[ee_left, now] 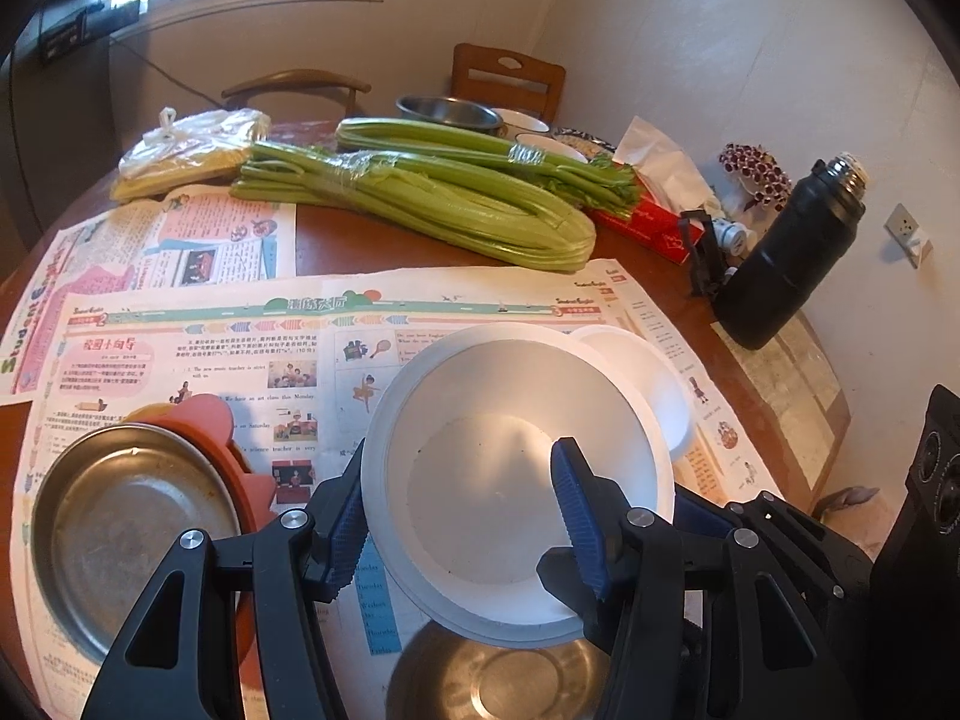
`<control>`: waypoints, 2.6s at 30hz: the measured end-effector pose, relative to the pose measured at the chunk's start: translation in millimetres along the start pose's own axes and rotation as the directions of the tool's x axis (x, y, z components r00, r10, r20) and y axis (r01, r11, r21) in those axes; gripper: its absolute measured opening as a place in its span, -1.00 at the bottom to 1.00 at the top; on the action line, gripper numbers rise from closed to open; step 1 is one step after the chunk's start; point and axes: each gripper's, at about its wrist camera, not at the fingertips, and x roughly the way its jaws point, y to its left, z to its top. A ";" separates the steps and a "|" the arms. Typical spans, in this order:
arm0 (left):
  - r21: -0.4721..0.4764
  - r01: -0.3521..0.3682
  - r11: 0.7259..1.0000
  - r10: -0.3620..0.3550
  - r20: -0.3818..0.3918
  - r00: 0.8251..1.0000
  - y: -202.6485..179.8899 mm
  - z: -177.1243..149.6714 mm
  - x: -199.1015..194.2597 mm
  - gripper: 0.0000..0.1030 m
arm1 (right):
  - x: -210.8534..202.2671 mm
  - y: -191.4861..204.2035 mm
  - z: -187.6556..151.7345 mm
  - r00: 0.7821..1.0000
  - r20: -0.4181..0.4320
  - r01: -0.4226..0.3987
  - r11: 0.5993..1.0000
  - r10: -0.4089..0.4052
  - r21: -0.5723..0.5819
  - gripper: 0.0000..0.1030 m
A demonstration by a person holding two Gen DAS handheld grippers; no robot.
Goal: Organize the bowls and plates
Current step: 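Close the left tool on the paper bowl's rim, then lift the paper bowl with the left tool over the large steel bowl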
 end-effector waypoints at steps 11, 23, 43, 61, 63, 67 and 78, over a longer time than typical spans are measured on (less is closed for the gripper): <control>0.032 0.002 0.999 -0.003 0.032 0.999 -25.4 -11.2 -30.5 0.15 | -40.3 3.6 -7.9 0.999 0.044 -0.004 1.000 0.005 -0.014 -0.01; 0.057 -0.014 0.998 0.011 0.057 0.998 -45.5 -22.7 -61.2 0.16 | -74.4 9.2 -14.6 0.997 0.069 -0.017 1.000 0.018 -0.020 -0.01; 0.041 -0.036 0.999 0.036 0.010 0.999 -48.3 -55.1 -68.8 0.17 | -92.0 21.3 -43.5 0.999 0.033 -0.036 0.998 0.038 -0.049 -0.01; 0.007 -0.059 0.998 0.059 -0.048 0.997 -37.3 -79.4 -47.3 0.17 | -72.7 20.8 -65.0 0.999 -0.036 -0.043 0.996 0.041 -0.072 -0.01; 0.006 -0.061 0.998 0.061 -0.059 0.996 -36.0 -81.5 -42.6 0.17 | -68.5 19.3 -66.8 0.998 -0.048 -0.045 0.997 0.041 -0.071 -0.01; 0.005 -0.066 0.998 0.066 -0.078 0.995 -34.5 -85.4 -33.2 0.16 | -60.9 16.5 -71.6 0.997 -0.069 -0.041 0.997 0.036 -0.072 -0.01; 0.004 -0.074 0.997 0.074 -0.122 0.990 -29.8 -88.8 -13.0 0.16 | -43.9 10.4 -79.5 0.994 -0.110 -0.034 0.998 0.027 -0.059 -0.01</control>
